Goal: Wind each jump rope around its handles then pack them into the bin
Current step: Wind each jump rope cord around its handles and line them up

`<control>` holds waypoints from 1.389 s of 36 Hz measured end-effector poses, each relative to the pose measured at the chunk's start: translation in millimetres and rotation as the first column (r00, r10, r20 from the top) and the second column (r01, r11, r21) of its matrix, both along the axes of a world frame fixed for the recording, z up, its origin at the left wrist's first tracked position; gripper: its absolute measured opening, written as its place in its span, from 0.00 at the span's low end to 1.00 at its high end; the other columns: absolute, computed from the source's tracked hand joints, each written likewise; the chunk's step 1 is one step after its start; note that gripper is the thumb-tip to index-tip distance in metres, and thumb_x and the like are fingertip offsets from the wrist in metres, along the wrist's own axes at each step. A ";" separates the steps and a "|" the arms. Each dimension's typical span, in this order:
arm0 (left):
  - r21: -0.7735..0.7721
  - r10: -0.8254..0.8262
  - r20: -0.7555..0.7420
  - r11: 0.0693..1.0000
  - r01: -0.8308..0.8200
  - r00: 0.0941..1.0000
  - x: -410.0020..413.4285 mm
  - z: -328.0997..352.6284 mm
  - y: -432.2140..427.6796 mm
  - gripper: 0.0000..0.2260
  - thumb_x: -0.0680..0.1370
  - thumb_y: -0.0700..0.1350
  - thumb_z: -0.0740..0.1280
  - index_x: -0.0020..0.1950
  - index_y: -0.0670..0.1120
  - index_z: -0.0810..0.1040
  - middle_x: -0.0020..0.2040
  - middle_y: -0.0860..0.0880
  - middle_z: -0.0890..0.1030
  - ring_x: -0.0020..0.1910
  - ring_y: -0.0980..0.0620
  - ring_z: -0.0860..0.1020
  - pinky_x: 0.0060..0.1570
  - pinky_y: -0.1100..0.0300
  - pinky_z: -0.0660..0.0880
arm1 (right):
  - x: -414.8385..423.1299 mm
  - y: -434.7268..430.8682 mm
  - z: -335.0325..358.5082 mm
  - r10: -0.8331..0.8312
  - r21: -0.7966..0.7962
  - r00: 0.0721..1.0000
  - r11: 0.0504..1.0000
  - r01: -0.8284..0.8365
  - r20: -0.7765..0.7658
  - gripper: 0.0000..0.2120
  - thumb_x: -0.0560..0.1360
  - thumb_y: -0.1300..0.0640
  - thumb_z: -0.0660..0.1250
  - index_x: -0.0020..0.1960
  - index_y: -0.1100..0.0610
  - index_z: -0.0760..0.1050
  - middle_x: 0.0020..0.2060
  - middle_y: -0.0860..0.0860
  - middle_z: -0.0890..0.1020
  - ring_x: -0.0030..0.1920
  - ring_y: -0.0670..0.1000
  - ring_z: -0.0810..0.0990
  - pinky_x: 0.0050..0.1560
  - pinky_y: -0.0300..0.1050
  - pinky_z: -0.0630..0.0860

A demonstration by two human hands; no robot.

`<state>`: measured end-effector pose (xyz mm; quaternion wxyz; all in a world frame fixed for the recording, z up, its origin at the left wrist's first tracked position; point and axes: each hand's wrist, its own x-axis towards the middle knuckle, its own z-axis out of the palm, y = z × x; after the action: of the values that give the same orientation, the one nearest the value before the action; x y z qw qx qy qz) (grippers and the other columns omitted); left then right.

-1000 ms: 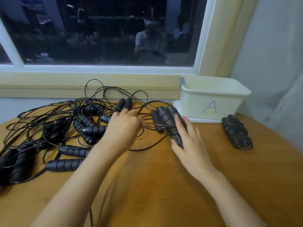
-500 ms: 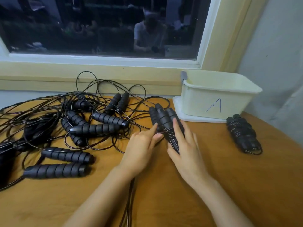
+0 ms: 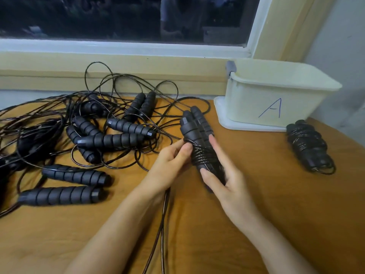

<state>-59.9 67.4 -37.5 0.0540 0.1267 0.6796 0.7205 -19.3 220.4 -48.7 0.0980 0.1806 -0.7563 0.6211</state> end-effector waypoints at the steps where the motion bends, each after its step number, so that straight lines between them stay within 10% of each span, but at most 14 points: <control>1: 0.061 -0.005 0.033 0.998 0.003 0.999 1.8 1.6 -0.1 0.15 0.79 0.50 0.60 0.59 0.43 0.78 0.51 0.48 0.85 0.53 0.50 0.83 0.55 0.59 0.79 | 0.3 -0.4 -0.5 0.006 -0.010 1.000 1.000 -0.006 0.003 0.29 0.77 0.58 0.64 0.74 0.42 0.60 0.71 0.37 0.68 0.73 0.38 0.65 0.70 0.32 0.62; 12: 0.127 0.207 0.177 0.965 -0.231 0.962 9.0 -0.1 0.5 0.15 0.74 0.47 0.70 0.58 0.41 0.83 0.47 0.45 0.86 0.47 0.49 0.85 0.44 0.61 0.81 | 0.6 -13.9 -11.4 -0.125 0.340 0.969 0.920 0.193 -0.213 0.26 0.83 0.54 0.57 0.80 0.50 0.56 0.76 0.47 0.64 0.76 0.42 0.61 0.72 0.31 0.58; 16: 0.085 0.262 0.119 0.958 -0.272 0.958 12.1 -2.2 2.0 0.08 0.74 0.43 0.71 0.52 0.44 0.83 0.44 0.49 0.86 0.44 0.53 0.85 0.39 0.65 0.80 | 0.5 -13.5 -16.5 -0.100 0.439 0.980 0.882 0.168 -0.174 0.34 0.80 0.38 0.56 0.81 0.45 0.49 0.78 0.44 0.58 0.76 0.44 0.60 0.71 0.35 0.63; 27: -0.002 0.206 -0.109 0.978 -0.208 0.972 12.8 -0.6 -2.0 0.18 0.75 0.41 0.69 0.64 0.38 0.78 0.55 0.47 0.85 0.54 0.53 0.83 0.51 0.62 0.80 | 0.5 -4.9 -9.9 -0.162 0.112 0.979 0.978 0.176 -0.119 0.32 0.78 0.57 0.64 0.78 0.48 0.55 0.68 0.43 0.71 0.68 0.37 0.70 0.62 0.28 0.68; 35: 0.167 0.208 0.088 0.961 -0.220 0.974 11.0 1.3 -3.1 0.15 0.70 0.40 0.71 0.57 0.47 0.80 0.45 0.48 0.87 0.47 0.54 0.85 0.46 0.64 0.79 | 3.1 -2.1 -5.9 -0.125 -0.248 0.991 0.959 0.135 0.054 0.28 0.79 0.64 0.65 0.74 0.44 0.62 0.65 0.35 0.77 0.67 0.39 0.73 0.63 0.32 0.70; 50: 0.202 0.091 0.272 0.968 -0.150 0.958 16.4 10.0 -3.9 0.16 0.74 0.43 0.68 0.61 0.38 0.80 0.51 0.42 0.85 0.50 0.49 0.84 0.46 0.63 0.80 | -0.9 -1.4 -6.8 -0.120 -0.138 0.991 0.982 0.128 0.060 0.27 0.81 0.55 0.63 0.76 0.44 0.58 0.73 0.42 0.69 0.73 0.38 0.66 0.69 0.32 0.64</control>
<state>-43.5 63.5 -27.6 0.0841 -0.0059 0.5888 0.8039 -20.1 218.9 -55.5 0.1296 0.1095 -0.7222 0.6705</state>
